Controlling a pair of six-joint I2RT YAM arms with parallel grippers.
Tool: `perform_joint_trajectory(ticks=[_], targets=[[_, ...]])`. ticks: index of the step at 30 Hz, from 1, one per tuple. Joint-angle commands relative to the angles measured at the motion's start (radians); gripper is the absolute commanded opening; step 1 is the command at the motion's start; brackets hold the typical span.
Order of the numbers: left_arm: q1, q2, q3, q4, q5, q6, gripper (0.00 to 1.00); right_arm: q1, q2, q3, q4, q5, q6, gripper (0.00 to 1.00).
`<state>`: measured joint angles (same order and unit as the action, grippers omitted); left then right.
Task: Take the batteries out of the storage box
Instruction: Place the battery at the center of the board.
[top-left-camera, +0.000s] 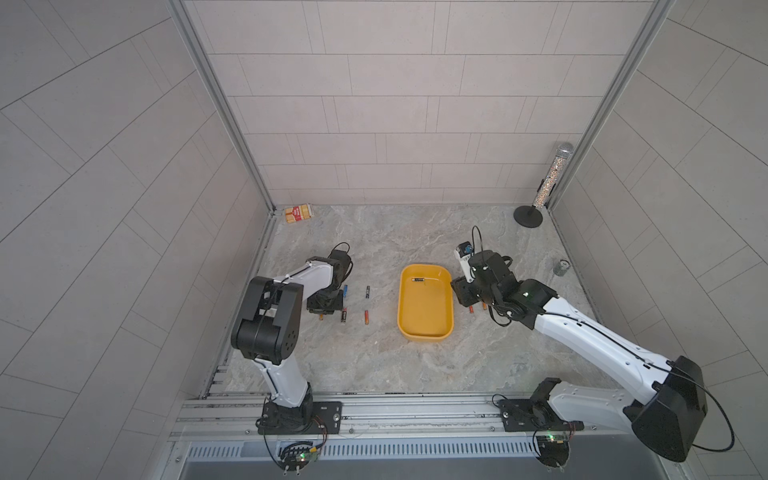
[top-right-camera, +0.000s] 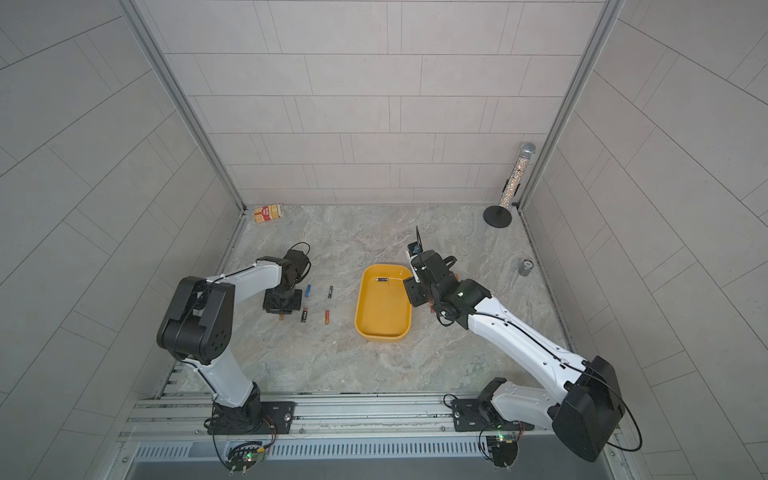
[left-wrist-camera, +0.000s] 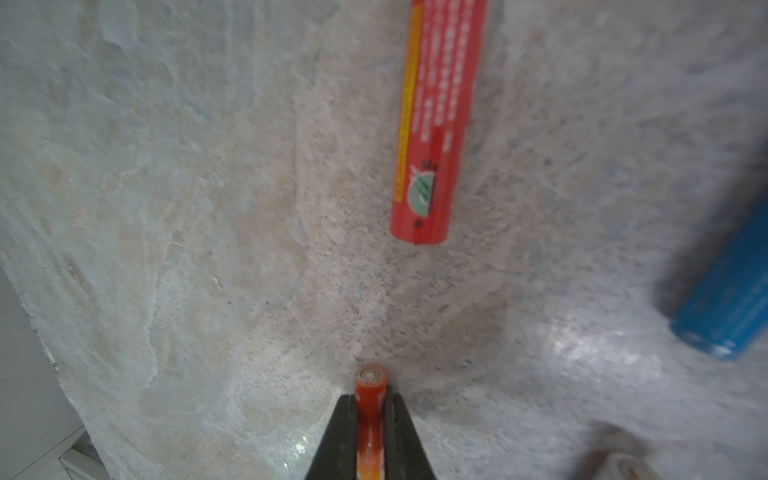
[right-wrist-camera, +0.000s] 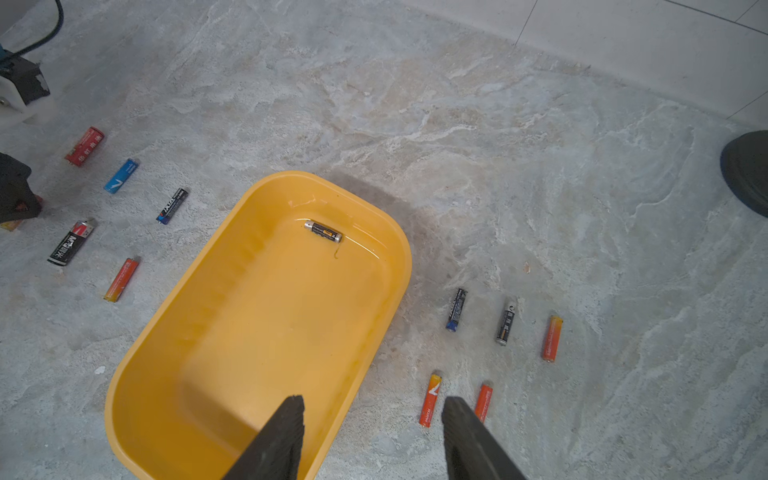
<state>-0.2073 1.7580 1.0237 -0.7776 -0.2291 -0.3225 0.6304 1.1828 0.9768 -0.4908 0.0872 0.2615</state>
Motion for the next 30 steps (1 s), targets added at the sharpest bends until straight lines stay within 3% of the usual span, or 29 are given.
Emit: perform_joint_trajectory(ticks=[1,5,19,30], targets=[[-0.009,0.007,0.021,-0.021,-0.004,0.003,0.16,0.005,-0.026,0.013,-0.016,0.027,-0.012,0.58],[-0.024,-0.021,0.011,-0.018,0.005,-0.012,0.25,0.005,-0.031,0.016,-0.017,0.035,-0.016,0.58],[-0.029,-0.041,0.006,-0.015,0.01,-0.02,0.27,0.005,-0.031,0.04,-0.033,0.051,-0.016,0.58],[-0.029,-0.177,0.06,-0.099,0.064,-0.033,0.35,0.032,0.068,0.092,-0.038,-0.068,-0.03,0.58]])
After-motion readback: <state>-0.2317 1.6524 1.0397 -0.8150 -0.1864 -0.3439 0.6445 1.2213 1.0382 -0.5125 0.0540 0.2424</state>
